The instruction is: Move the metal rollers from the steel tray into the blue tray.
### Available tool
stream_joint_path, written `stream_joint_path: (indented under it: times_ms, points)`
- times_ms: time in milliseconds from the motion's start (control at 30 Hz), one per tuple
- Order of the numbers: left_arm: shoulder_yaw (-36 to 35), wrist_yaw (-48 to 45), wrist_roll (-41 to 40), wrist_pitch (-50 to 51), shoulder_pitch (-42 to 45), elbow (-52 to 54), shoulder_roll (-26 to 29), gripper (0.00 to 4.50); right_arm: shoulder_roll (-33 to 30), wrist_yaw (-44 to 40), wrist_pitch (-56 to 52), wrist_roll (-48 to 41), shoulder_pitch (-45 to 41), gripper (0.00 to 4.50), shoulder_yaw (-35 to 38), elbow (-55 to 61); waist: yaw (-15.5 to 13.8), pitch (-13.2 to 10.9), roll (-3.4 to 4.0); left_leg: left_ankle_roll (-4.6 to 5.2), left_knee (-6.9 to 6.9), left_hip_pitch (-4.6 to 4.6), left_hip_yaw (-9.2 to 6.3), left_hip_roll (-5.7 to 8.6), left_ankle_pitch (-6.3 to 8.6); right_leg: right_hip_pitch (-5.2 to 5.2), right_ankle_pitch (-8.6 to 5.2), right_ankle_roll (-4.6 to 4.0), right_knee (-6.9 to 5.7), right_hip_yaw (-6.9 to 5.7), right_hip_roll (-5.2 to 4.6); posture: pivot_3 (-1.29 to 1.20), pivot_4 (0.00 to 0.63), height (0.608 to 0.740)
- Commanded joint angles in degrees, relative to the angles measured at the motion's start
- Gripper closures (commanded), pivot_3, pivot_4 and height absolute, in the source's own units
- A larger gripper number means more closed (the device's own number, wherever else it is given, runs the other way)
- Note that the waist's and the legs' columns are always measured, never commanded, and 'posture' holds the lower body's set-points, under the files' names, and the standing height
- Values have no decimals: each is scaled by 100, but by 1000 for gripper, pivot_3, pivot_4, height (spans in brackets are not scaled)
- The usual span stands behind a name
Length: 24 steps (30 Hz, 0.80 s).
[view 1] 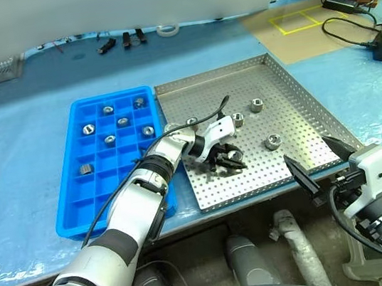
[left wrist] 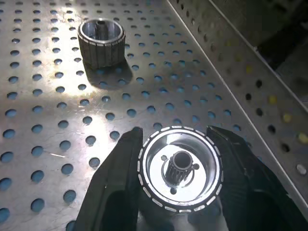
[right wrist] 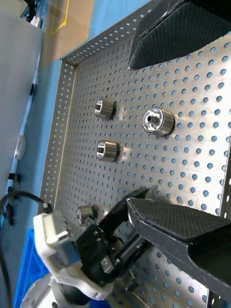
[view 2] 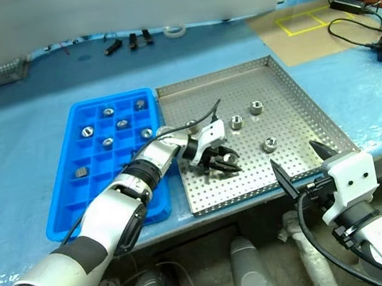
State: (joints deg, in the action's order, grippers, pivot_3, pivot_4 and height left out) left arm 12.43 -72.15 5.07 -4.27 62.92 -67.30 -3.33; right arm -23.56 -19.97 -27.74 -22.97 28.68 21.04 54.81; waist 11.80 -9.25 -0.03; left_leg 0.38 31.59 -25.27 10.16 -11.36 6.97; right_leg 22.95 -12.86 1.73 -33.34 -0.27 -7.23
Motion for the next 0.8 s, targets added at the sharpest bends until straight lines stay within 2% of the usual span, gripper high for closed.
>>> stream_joint_path:
  times_ms: [33, 233, 367, 567, 733, 800]
  points:
    - [-421, -40, -499, 247, 180, 617, 56, 2791, -178, -203, -121, -477, -283, 0, 82, 31, -8, 0, 0, 1, 2, 1, 0, 0, 1, -2, 0, 0, -1, -1, -1, -594, 150, 740]
    - [-602, -261, -962, 861, -134, 2084, 566, 2791, -817, -598, -484, -1121, -1190, 0, 104, -374, -134, 0, 1, 4, 18, 3, -2, -3, 1, -3, 4, -6, -16, -3, -1, -425, 150, 740]
    - [-628, -276, -1054, 1206, -858, 3274, 1399, 2791, -1177, -927, -689, -1433, -2351, 0, -317, -960, -273, 3, 11, 3, 27, 19, -2, -20, 1, -9, 6, -9, -36, -4, 7, -270, 150, 740]
    - [-1022, 272, -1446, 2155, -2073, 5365, 2362, 2791, -1372, -1767, -703, -1418, -3736, 0, -1264, -2059, -1043, -9, 33, -11, 21, 13, -1, -47, -12, -1, 10, -19, -47, -19, 13, -28, 150, 740]
    - [-1454, 1118, -1761, 2957, -2927, 6835, 2759, 2791, -1216, -2478, -464, -1176, -4760, 0, -2012, -3027, -1708, -11, 38, -17, 7, 8, -2, -48, -14, 0, 6, -25, -53, -32, 5, 155, 150, 740]
    - [-1700, 1498, -1858, 3217, -3435, 7453, 2877, 2791, -1035, -2747, -338, -1027, -5188, 0, -2402, -3388, -1869, -11, 38, -19, 6, 4, -2, -45, -14, -1, 5, -27, -53, -37, 1, 232, 150, 740]
